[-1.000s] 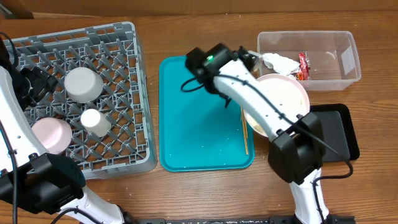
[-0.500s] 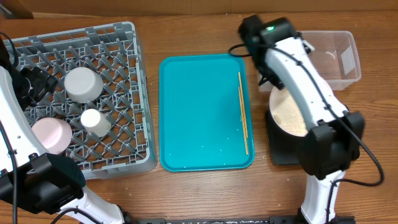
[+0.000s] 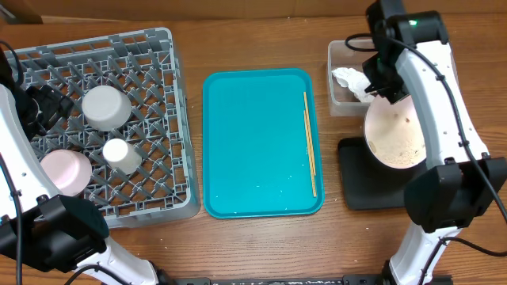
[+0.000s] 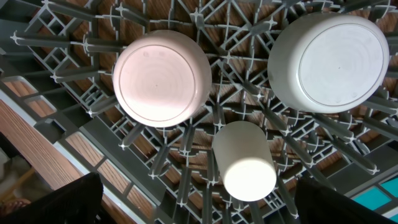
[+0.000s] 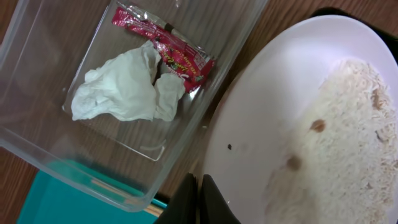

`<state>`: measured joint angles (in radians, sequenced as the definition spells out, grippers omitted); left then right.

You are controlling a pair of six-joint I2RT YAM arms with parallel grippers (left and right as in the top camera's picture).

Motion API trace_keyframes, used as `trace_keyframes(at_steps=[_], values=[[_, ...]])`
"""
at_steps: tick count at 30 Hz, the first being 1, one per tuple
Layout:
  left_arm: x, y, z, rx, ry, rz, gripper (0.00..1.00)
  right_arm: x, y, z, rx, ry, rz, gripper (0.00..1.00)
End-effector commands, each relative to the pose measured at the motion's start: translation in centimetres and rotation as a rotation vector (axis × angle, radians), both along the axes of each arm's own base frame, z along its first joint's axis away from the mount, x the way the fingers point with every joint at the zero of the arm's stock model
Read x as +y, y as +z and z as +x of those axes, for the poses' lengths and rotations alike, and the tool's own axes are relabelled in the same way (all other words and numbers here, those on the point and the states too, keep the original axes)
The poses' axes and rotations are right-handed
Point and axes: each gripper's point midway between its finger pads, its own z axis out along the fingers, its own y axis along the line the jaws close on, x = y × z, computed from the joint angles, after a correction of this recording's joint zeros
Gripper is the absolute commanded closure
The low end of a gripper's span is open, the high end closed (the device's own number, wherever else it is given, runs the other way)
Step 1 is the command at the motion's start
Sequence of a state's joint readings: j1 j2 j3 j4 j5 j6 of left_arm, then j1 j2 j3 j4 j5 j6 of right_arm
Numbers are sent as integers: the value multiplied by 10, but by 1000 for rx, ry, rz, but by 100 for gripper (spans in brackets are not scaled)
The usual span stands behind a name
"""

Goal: Sort waste into correct bins and load items into the dishwasher
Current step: 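Tilt the white plate to pour the rice onto the black tray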

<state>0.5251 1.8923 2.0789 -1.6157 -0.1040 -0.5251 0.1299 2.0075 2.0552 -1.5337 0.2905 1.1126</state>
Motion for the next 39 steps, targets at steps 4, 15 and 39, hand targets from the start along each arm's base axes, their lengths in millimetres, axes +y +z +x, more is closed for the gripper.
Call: trace_keyframes(at_steps=[4, 15, 39], values=[[-1, 7, 2, -26, 11, 7, 0, -1, 19, 3, -54, 14, 110, 96], [-1, 7, 2, -26, 11, 7, 0, -14, 17, 5, -62, -30, 270, 97], [-1, 7, 2, -26, 11, 7, 0, -16, 24, 14, -114, -46, 470, 97]])
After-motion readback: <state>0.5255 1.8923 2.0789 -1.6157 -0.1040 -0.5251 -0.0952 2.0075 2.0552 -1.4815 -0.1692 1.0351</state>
